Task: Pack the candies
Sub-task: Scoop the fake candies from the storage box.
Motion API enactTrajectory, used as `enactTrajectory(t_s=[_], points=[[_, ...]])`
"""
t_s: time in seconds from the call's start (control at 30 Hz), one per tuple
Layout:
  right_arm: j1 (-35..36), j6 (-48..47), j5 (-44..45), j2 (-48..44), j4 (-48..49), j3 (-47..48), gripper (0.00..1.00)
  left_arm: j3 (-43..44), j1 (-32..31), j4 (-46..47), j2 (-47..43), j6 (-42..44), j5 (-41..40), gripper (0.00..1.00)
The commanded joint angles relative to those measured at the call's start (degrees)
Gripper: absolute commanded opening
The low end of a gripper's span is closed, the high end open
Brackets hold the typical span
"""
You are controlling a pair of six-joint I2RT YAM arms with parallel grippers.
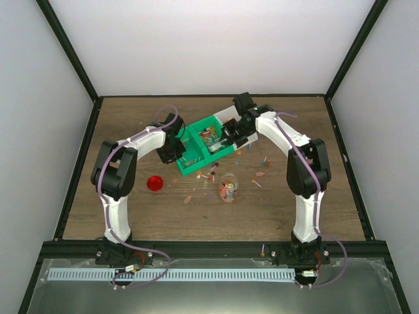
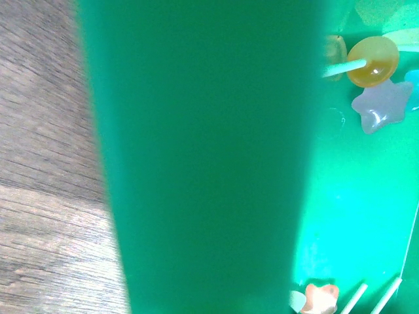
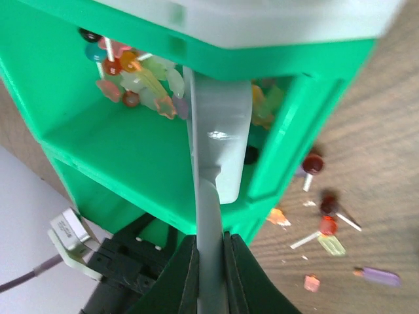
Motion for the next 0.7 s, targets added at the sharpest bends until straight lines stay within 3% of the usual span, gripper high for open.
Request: enactTrajectory(t_s=[0.0,0.2,0.5,0.67], points=[[0.1,0.1,3.2,8.0,-4.5,0.8,0.01,0.0,0.3,1.0,3.3,-0.4,2.4,0.04],[-0.5,-0.2,0.2,10.4,3.1,0.6,0.01,0.2,0.3,0.9,3.9,0.0,2.6,0.04],[-0.4,-1.6,3.0,2.4,-8.6,3.5,0.01,0.6,0.3,1.2,4.1,-0.8,2.5,0.04],[-0.3,-2.6,2.6,3.5,-8.9,2.0,0.01,0.7,0.3,1.1,4.4,-0.7,2.7,0.04]])
